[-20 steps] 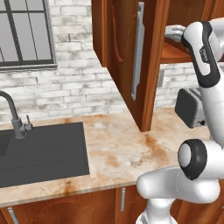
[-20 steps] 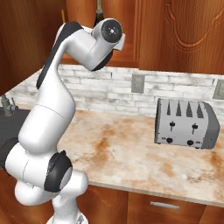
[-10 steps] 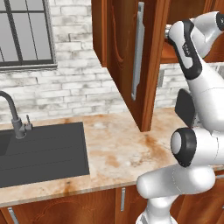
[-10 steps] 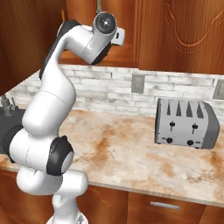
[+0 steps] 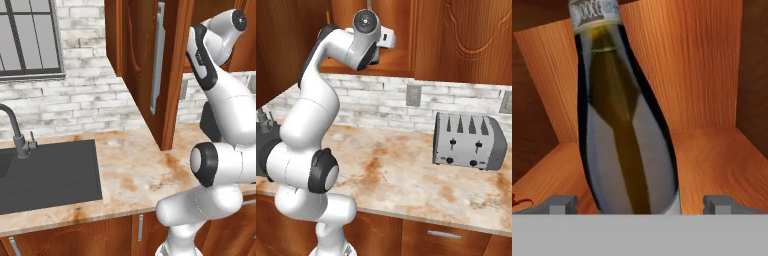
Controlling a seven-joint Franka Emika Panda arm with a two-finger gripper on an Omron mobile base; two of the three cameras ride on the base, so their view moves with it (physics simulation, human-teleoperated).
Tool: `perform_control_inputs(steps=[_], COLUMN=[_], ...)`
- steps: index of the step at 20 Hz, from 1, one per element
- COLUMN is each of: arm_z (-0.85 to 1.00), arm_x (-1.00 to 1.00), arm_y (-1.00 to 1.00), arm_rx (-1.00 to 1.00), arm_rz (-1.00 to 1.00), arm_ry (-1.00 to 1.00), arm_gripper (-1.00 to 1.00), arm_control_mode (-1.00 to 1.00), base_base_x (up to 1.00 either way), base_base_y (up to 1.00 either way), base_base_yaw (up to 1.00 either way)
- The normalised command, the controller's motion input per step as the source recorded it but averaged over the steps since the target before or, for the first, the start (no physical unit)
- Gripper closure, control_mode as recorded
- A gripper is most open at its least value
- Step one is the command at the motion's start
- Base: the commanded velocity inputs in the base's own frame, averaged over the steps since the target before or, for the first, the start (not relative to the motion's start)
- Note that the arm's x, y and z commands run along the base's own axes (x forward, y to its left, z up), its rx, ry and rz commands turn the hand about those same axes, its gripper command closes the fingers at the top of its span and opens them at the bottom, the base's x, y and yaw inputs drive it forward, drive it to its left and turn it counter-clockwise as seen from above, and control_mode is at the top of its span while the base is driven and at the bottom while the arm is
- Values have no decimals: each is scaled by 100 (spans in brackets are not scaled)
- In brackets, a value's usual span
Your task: Get the candle and the wine from the cabinet and move them to the dining counter.
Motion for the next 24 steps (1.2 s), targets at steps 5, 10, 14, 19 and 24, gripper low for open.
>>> perform_control_inputs(steps=[5,10,14,19,24], arm_z=[-1,-4,-3,0,0], arm_x=[11,17,18,19,17], arm_y=[14,2,-5,-5,-4], arm_rx=[0,0,0,0,0], arm_rz=[-8,-9,-8,-6,-2], arm_ry=[0,0,2,3,4], arm_gripper=[-100,-100,-100,-100,-100], arm_control_mode=[-100,-100,-100,-100,-100], base_base_x=[0,0,0,0,0], base_base_y=[0,0,0,0,0], base_base_yaw=[0,0,0,0,0])
